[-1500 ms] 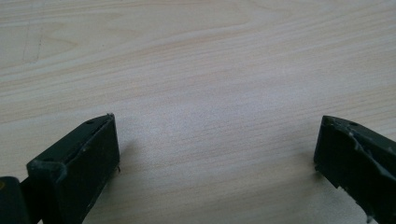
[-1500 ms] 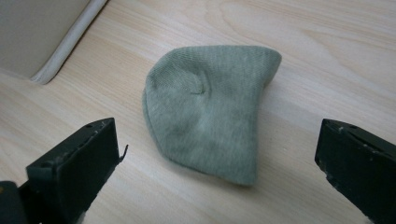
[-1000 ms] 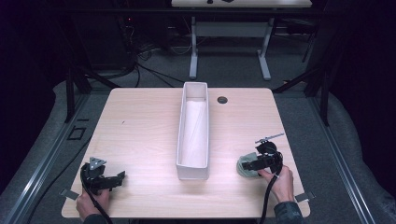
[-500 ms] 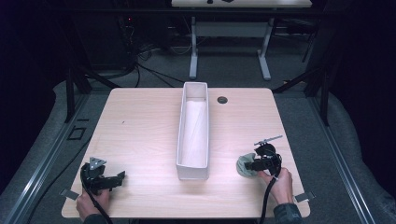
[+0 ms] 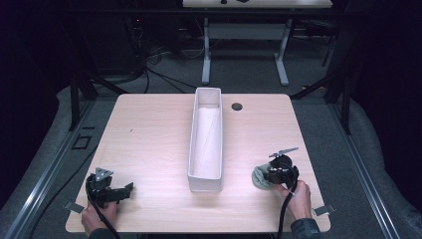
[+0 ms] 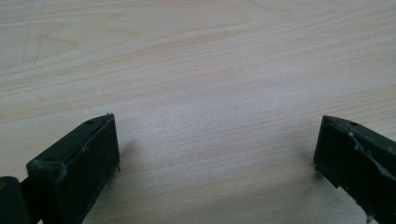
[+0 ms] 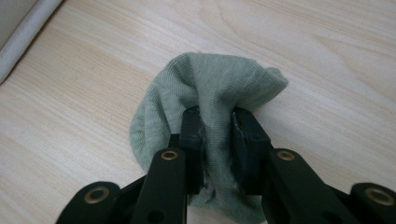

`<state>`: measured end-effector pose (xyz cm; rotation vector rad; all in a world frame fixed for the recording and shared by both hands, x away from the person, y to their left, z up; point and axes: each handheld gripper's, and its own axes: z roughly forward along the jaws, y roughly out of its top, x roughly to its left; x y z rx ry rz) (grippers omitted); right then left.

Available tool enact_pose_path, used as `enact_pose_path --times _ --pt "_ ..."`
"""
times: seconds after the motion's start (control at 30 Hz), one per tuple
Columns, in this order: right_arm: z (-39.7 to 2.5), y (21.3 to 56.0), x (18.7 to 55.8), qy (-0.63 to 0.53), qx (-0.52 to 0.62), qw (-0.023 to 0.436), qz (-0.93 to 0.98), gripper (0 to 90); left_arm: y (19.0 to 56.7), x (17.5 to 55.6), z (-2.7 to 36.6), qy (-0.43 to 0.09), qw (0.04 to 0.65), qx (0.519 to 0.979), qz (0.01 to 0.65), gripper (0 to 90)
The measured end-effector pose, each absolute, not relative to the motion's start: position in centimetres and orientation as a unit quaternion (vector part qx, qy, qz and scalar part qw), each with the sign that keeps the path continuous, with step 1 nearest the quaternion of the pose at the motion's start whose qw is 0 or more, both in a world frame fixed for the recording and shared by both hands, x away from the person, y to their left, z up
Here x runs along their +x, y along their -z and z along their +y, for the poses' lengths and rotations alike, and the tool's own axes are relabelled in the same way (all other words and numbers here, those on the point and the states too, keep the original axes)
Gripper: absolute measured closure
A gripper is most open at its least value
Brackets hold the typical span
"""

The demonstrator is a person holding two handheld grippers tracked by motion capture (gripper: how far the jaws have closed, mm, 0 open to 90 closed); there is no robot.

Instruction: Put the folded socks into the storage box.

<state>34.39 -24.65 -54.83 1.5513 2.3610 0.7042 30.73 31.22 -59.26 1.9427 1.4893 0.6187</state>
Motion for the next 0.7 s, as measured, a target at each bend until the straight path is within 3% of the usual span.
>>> enact_pose_path --times 0.3,0.7 --pt "-25.9 54.9 34.8 -0.271 0.547 0.075 0.789 78.6 59.3 30.7 31.2 -0.234 0.305 0.732 0.563 0.2" --pt "-26.0 53.3 34.0 -0.286 0.542 0.095 0.785 78.9 59.3 30.7 31.2 -0.234 0.304 0.732 0.563 0.2"
